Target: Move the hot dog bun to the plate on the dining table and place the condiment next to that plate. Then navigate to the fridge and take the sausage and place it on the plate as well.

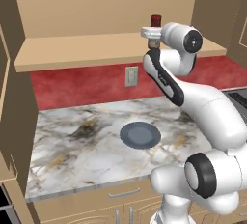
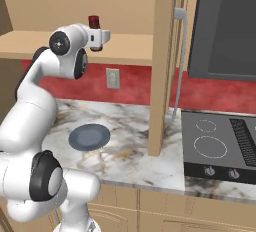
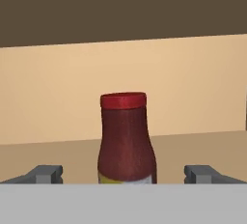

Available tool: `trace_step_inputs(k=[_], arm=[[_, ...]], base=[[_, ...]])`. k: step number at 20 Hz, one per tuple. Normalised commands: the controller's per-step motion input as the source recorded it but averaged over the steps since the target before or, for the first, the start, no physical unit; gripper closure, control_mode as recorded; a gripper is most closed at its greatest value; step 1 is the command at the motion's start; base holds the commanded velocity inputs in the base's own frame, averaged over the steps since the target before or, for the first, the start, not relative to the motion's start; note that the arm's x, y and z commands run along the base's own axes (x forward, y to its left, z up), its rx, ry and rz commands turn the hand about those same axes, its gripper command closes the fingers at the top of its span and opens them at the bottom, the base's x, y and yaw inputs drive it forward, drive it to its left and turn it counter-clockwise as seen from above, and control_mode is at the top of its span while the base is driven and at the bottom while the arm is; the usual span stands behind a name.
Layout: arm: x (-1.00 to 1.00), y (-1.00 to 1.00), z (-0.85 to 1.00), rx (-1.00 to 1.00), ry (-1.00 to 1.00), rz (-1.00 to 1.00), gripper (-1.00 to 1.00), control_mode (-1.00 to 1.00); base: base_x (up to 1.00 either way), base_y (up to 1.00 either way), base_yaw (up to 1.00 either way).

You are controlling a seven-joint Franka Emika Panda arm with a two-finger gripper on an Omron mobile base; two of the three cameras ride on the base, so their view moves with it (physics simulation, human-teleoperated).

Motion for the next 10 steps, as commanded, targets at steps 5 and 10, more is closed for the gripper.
trace_step_inputs(k=[5,10], arm=[[0.1,0.0,-0.14,0.0,0.0,0.0,-1.0,-1.0],[0.14,0.0,-0.12,0.0,0.0,0.0,-1.0,-1.0]], base=[[0.0,0.0,0.0],[0.0,0.0,0.0]])
